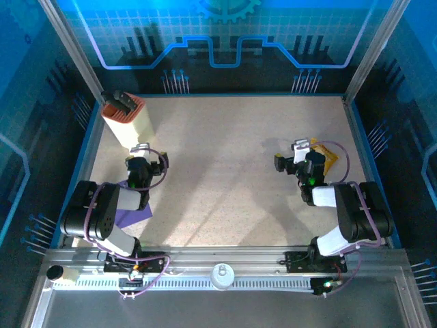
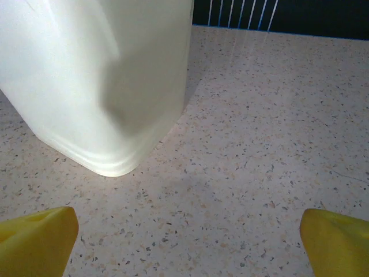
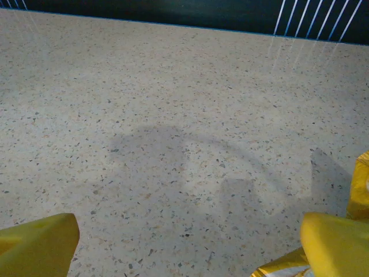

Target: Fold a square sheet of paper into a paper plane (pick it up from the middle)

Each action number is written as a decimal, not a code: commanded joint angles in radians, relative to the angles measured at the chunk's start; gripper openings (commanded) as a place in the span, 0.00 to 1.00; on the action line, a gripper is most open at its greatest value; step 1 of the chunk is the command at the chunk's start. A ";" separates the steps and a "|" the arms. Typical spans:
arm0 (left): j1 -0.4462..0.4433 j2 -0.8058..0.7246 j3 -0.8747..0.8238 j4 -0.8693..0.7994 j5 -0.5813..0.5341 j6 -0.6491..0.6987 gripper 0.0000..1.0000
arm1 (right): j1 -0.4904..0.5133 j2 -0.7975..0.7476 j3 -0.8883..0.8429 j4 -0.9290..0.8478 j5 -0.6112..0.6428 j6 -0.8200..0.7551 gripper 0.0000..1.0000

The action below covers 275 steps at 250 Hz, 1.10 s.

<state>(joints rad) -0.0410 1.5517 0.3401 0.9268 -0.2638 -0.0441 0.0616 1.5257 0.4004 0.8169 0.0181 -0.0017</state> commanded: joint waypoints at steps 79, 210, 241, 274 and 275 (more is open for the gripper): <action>0.009 0.012 0.024 0.044 0.017 0.018 1.00 | -0.014 0.007 0.018 0.028 -0.007 -0.009 0.99; 0.009 0.011 0.025 0.042 0.017 0.018 1.00 | -0.014 0.008 0.018 0.028 -0.006 -0.009 0.99; 0.009 0.011 0.025 0.041 0.017 0.020 1.00 | -0.014 0.007 0.018 0.028 -0.007 -0.010 0.99; 0.010 0.010 0.036 0.017 0.085 0.040 1.00 | -0.015 0.008 0.018 0.028 -0.007 -0.008 0.99; 0.009 0.009 0.037 0.017 0.087 0.041 1.00 | -0.014 0.008 0.018 0.028 -0.006 -0.009 0.99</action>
<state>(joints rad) -0.0410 1.5517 0.3401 0.9264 -0.2554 -0.0414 0.0616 1.5257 0.4004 0.8169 0.0177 -0.0013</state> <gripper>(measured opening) 0.999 0.993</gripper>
